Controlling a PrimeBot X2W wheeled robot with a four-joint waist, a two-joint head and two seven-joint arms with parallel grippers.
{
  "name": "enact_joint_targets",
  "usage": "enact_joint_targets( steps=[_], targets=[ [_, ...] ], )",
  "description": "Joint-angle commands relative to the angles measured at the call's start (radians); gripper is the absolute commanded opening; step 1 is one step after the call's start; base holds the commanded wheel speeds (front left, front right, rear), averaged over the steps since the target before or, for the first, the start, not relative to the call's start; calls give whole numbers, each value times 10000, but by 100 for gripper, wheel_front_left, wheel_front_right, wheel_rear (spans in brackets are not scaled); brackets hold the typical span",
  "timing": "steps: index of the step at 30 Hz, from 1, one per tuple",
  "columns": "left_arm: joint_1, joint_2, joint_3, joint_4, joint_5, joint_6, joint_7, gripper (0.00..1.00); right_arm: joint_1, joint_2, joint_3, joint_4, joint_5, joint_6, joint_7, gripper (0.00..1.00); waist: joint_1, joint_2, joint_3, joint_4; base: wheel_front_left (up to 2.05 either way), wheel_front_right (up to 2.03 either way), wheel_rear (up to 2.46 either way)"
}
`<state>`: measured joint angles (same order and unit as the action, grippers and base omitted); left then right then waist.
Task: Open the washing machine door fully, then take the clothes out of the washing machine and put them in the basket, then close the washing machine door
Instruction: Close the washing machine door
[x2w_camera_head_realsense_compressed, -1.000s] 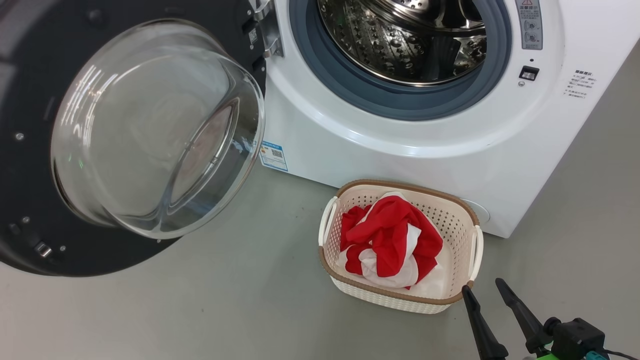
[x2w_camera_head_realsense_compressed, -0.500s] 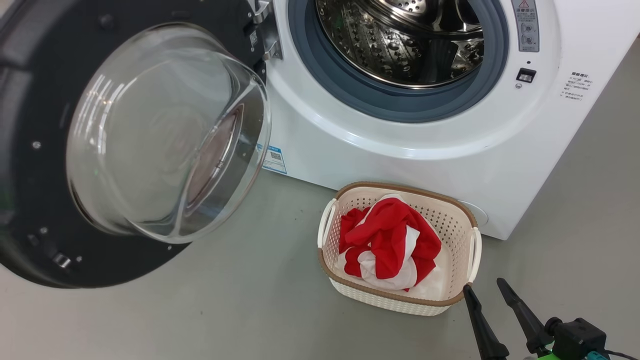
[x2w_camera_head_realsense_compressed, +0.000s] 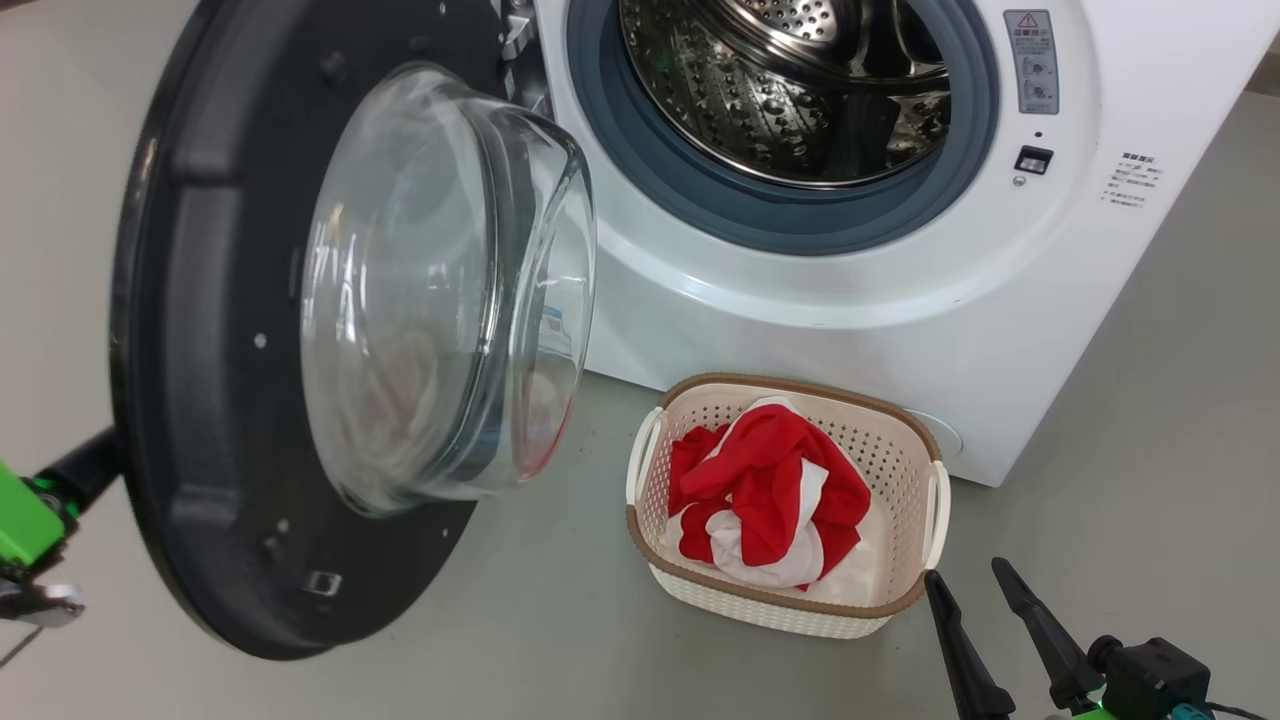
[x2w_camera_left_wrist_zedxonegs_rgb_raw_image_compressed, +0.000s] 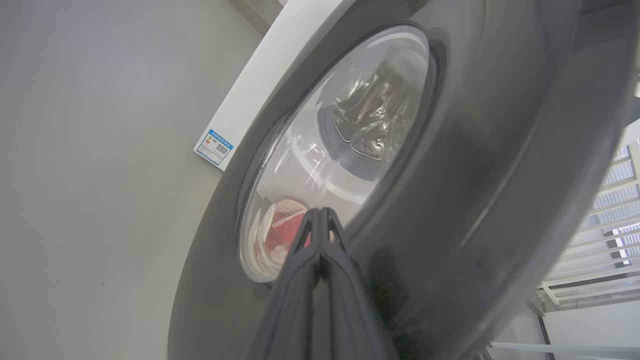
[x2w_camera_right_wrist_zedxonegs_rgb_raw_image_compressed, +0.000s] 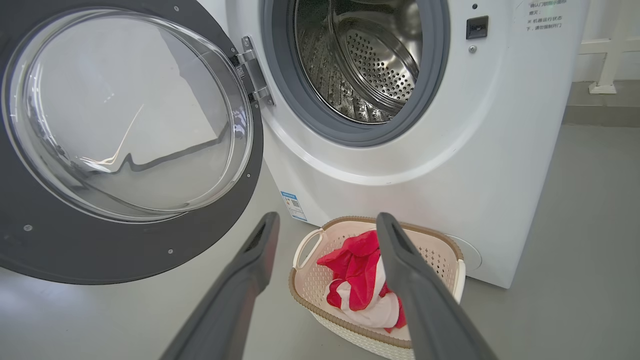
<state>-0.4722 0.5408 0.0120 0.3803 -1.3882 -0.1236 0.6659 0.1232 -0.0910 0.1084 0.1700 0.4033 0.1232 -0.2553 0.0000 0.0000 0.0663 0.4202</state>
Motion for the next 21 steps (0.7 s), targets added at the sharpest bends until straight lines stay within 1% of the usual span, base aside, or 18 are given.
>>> enact_joint_targets(
  steps=[1, 2, 8, 15, 21],
  targets=[
    [-47, 532, 232, -606, -176, -71, 87, 0, -53, -61, 184, -215, -127, 75, -65, 100, 0, 0, -23, -50, 0, 0, 0],
    [49, 532, 18, -1046, -330, -71, 137, 0, -54, -45, 176, -215, -128, 75, -65, 100, 0, 0, -47, -110, 0, 0, 0],
    [200, 522, -547, -2175, -662, -71, 142, 0, -50, -6, 157, -244, -125, 75, -65, 100, 0, 0, -74, -403, 0, 0, 0],
    [270, 496, -1000, -2888, -811, -71, -98, 0, -39, 30, 102, -241, -126, 75, -65, 100, 0, 0, -28, -746, 0, 0, 0],
    [206, 203, -1447, -3500, -889, -71, -426, 0, -86, 51, 74, -237, -128, 75, -65, 100, 0, 0, -2, -966, 0, 0, 0]
  ],
)
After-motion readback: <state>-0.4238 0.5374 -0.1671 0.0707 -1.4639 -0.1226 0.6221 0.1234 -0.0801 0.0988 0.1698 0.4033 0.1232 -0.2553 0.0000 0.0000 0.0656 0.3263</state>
